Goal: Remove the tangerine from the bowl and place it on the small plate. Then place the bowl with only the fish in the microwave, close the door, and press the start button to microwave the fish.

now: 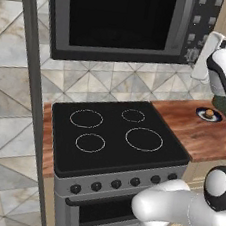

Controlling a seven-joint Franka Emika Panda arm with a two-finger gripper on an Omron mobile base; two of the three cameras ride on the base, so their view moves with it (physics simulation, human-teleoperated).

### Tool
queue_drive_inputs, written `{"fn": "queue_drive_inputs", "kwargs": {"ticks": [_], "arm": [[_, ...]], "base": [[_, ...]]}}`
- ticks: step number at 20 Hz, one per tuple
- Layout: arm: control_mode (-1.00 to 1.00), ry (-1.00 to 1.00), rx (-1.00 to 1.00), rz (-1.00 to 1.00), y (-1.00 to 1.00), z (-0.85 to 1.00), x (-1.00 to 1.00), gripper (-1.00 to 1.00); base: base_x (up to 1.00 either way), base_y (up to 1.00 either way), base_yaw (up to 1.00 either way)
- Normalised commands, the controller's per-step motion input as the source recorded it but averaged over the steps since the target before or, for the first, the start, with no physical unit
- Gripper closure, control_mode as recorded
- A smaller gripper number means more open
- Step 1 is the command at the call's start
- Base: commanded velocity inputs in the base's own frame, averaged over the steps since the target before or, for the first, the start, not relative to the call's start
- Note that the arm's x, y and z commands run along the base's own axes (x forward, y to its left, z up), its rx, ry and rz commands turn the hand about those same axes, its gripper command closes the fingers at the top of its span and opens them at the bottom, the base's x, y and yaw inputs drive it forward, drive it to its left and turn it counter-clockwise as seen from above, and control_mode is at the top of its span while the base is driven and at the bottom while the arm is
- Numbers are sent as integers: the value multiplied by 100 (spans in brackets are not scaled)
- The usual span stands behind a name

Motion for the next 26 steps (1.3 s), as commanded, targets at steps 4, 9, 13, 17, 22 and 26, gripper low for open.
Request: {"fn": "queue_drive_inputs", "kwargs": {"ticks": [4, 9, 13, 17, 22, 26], "arm": [[-100, 0, 0, 3, 0, 5, 48, -100], [-100, 0, 0, 1, 0, 0, 53, -100], [-100, 0, 0, 0, 0, -2, 55, -100], [-100, 0, 0, 0, 0, -12, 45, -100], [-100, -1, 0, 0, 0, -30, 24, -100], [-100, -1, 0, 0, 34, -72, 0, -100]], "base": [[0, 0, 0], [0, 0, 0], [0, 0, 0], [0, 0, 0], [0, 0, 0], [0, 0, 0]]}}
